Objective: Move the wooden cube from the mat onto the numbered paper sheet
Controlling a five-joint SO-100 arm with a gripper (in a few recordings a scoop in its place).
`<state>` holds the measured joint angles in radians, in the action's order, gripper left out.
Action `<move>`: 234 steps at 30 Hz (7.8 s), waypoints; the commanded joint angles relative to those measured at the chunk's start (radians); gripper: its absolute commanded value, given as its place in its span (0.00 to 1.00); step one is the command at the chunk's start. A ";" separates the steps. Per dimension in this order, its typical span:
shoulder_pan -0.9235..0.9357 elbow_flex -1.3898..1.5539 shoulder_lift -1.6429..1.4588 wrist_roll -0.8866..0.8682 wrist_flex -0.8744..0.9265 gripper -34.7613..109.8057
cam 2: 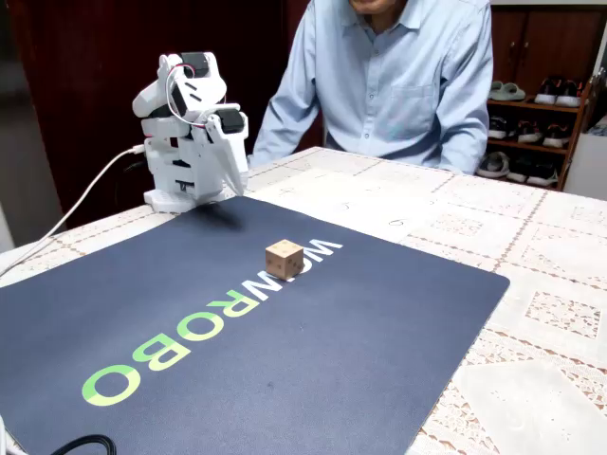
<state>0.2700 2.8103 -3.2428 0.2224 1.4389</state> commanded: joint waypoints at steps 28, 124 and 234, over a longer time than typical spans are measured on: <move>0.005 0.064 -0.012 0.018 0.011 0.24; 0.091 -1.161 1.864 0.046 -0.301 0.24; -0.132 -0.270 0.075 0.074 -0.087 0.24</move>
<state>0.0445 2.4574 -3.0496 0.3053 1.3376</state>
